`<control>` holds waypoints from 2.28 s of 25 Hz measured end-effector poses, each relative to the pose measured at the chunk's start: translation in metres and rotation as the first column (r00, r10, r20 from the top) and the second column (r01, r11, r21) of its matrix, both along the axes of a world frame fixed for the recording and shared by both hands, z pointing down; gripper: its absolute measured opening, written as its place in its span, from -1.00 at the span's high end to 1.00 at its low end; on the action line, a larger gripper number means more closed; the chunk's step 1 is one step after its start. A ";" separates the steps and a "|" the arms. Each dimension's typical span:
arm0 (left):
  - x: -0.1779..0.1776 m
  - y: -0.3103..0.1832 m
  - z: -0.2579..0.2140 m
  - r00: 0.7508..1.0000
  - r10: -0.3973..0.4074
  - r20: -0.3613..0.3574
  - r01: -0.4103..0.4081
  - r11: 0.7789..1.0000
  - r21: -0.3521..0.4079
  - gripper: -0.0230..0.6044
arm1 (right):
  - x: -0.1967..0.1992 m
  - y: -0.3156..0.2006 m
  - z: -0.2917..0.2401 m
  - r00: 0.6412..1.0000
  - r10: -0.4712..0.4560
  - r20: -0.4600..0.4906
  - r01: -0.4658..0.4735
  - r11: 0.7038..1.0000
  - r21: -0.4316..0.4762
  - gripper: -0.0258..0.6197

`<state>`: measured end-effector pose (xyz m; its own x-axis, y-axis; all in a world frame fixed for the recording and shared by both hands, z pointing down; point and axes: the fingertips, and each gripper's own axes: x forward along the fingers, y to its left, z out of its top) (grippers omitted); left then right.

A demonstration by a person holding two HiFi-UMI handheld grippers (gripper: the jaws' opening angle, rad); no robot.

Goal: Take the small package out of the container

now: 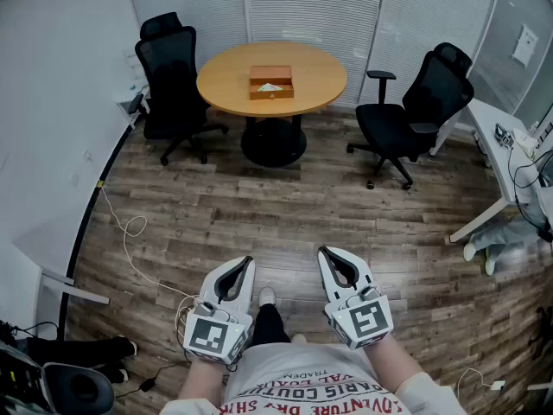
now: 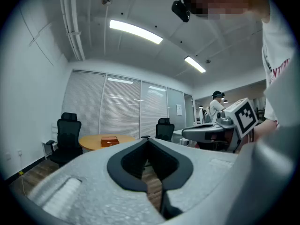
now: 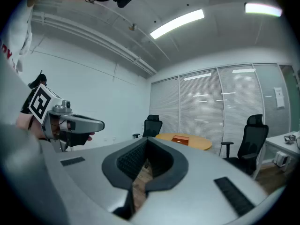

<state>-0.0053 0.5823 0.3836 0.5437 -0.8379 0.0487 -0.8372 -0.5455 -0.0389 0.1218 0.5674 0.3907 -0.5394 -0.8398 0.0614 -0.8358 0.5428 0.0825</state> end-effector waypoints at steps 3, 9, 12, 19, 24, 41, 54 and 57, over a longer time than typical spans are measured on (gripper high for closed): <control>-0.001 -0.001 0.002 1.000 -0.006 -0.005 0.005 1.000 -0.012 0.89 | 0.003 -0.001 0.004 1.000 0.025 -0.004 -0.025 1.000 -0.019 0.91; -0.001 -0.009 0.002 1.000 -0.002 -0.007 0.002 1.000 -0.018 0.89 | 0.005 -0.011 0.003 0.999 0.041 0.010 -0.041 0.999 -0.017 0.90; -0.005 -0.018 0.002 1.000 -0.002 -0.012 0.002 1.000 -0.020 0.89 | 0.003 -0.019 0.005 0.998 0.046 0.030 -0.045 0.999 -0.027 0.90; -0.012 -0.061 0.011 1.000 0.007 -0.021 -0.008 0.999 -0.043 0.89 | -0.003 -0.057 0.014 0.997 0.052 0.048 -0.049 0.997 -0.055 0.90; -0.025 -0.107 0.011 0.999 0.015 -0.039 -0.016 0.999 -0.036 0.89 | -0.008 -0.104 0.025 0.996 0.090 -0.023 -0.092 0.991 -0.101 0.90; -0.116 -0.270 0.000 0.998 -0.006 -0.060 0.002 0.999 -0.052 0.89 | -0.084 -0.268 0.020 0.992 0.108 -0.065 -0.115 0.986 -0.123 0.90; -0.115 -0.383 0.021 0.985 -0.173 -0.005 0.171 0.981 -0.088 0.89 | -0.079 -0.405 0.044 0.998 -0.046 -0.044 0.039 0.988 -0.147 0.90; -0.099 -0.429 0.019 0.979 -0.202 -0.001 0.201 0.976 -0.087 0.89 | -0.060 -0.455 0.043 0.996 -0.074 -0.046 0.066 0.987 -0.149 0.90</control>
